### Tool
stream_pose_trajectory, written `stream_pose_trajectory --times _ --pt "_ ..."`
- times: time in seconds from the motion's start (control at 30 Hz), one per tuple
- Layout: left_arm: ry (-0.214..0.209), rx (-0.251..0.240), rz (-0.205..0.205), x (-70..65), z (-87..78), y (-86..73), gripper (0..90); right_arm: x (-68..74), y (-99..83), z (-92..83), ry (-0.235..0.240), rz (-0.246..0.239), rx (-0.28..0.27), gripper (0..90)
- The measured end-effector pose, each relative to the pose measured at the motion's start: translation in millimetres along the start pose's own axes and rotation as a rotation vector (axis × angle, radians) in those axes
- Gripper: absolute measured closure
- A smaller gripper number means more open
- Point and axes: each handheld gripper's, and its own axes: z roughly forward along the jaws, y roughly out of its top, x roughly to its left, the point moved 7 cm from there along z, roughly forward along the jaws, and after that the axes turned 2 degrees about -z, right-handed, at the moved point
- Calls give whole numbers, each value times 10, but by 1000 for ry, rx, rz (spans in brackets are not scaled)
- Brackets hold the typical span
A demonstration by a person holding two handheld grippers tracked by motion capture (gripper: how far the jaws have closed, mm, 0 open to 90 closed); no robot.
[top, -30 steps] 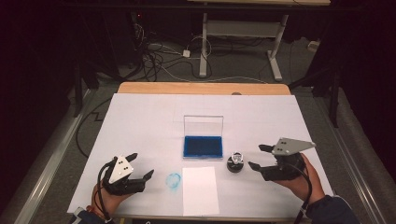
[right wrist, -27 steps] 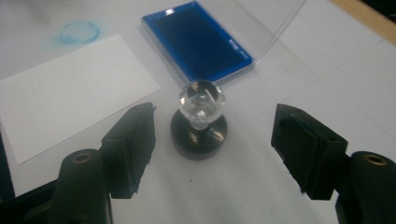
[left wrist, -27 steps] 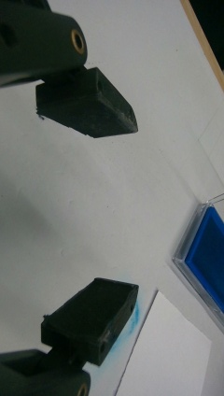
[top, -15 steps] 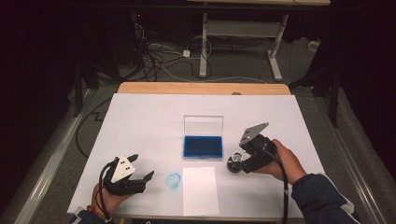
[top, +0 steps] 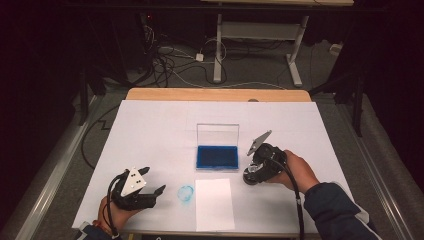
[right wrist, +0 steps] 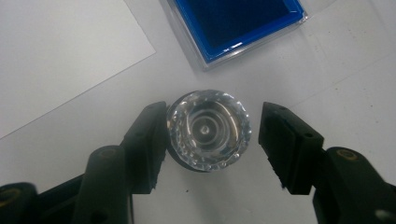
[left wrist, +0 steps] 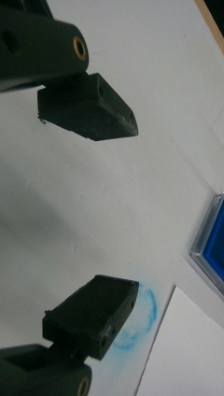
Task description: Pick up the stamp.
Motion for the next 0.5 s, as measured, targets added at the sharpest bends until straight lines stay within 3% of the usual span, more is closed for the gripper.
stream_pose_trajectory --times 0.23,0.5 --pt "-7 10 4 -8 11 -7 221 5 13 -6 2 -13 -5 550" --pt "-11 11 6 -14 11 -10 230 31 34 -1 -3 -50 7 561"
